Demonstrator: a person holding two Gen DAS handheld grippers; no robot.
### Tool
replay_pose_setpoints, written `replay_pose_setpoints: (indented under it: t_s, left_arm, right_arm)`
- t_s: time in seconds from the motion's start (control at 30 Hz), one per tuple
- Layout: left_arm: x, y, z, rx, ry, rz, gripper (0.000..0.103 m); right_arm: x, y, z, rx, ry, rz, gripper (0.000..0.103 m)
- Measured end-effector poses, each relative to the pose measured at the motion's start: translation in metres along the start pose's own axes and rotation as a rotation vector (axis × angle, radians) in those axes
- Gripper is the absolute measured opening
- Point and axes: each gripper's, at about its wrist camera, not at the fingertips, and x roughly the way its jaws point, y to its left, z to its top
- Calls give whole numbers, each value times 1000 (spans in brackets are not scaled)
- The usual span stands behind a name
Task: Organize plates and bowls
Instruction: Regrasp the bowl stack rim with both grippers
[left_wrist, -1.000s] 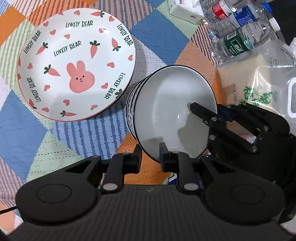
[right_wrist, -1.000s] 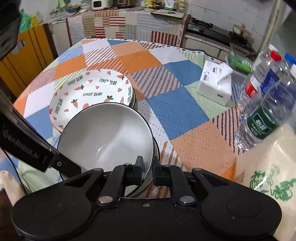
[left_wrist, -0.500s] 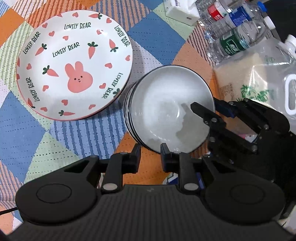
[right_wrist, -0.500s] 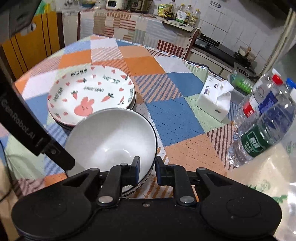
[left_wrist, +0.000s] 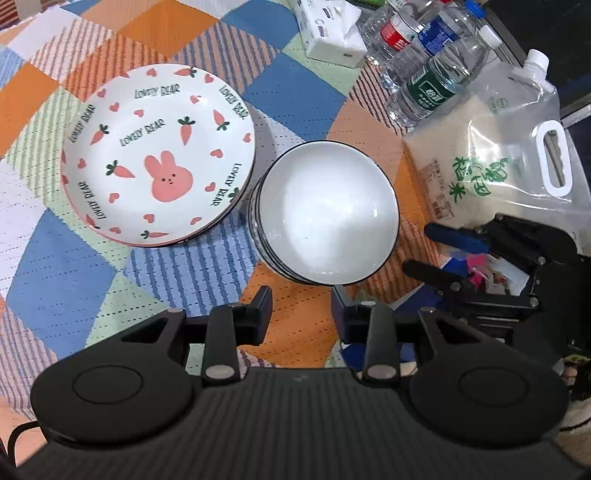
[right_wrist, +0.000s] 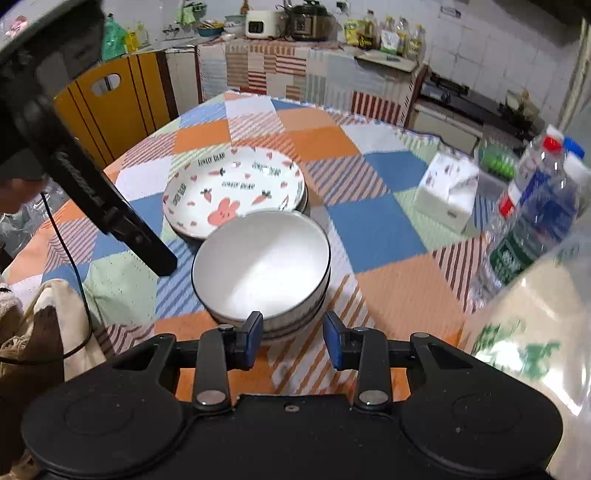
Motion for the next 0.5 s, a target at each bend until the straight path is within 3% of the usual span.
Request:
replay_pose_setpoints:
  t_s: [0.2,0.37,0.43,0.5]
  left_arm:
    - [-5,5,-10,-17,-52,4,34]
    - [-12,9,-16,-25,-107,51,37]
    - [-15,11,-18,-38,-134,45,41]
    - [-16,14,-19,-59,-166,37,43]
  right_arm:
    - [17,-1,-17,58,7,69,44]
    - [35,1,-28,54,22,138,54]
    - [40,2,-32,40,21,170,64]
    - [45,2,-36,38,8,177,66]
